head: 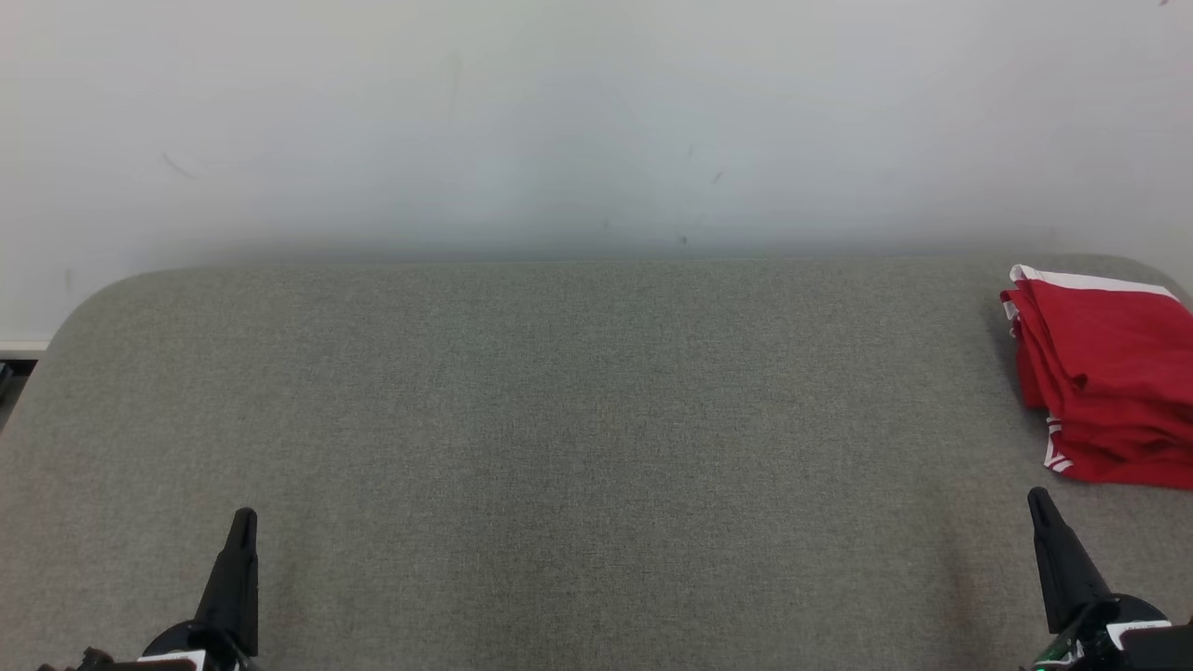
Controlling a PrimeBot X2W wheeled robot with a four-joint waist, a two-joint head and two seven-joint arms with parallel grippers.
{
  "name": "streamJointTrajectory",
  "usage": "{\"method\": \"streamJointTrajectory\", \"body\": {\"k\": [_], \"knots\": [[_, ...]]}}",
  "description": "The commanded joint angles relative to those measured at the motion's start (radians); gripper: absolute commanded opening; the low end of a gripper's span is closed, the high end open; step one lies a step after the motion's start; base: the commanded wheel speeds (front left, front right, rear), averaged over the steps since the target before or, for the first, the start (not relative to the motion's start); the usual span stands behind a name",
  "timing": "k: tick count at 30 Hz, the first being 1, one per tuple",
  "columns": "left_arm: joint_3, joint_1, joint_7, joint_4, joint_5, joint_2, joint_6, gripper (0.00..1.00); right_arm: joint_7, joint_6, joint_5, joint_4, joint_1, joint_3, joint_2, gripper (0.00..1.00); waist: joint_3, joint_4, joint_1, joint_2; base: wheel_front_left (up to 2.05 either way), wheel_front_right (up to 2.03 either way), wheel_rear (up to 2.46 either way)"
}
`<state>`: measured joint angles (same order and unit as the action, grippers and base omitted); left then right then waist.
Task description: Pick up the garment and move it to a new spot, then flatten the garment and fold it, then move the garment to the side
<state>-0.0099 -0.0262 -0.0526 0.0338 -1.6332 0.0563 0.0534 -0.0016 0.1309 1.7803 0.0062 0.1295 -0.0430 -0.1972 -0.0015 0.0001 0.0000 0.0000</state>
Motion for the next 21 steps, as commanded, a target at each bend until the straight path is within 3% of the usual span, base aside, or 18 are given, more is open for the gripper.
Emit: {"method": "streamJointTrajectory", "body": {"k": [1,21], "knots": [[0.004,0.009,-0.006,0.000,-0.001,0.000,0.006,0.00,-0.007,0.000,0.004,-0.002,0.001,0.003,-0.011,0.00,0.000,0.000,0.0000,0.0000,0.00,0.00,0.00],[0.005,0.009,-0.007,-0.001,0.000,-0.001,0.006,0.00,-0.041,0.000,0.036,-0.011,0.004,0.035,-0.042,0.00,0.000,0.000,0.0000,0.0000,0.00,0.00,0.00]]}}
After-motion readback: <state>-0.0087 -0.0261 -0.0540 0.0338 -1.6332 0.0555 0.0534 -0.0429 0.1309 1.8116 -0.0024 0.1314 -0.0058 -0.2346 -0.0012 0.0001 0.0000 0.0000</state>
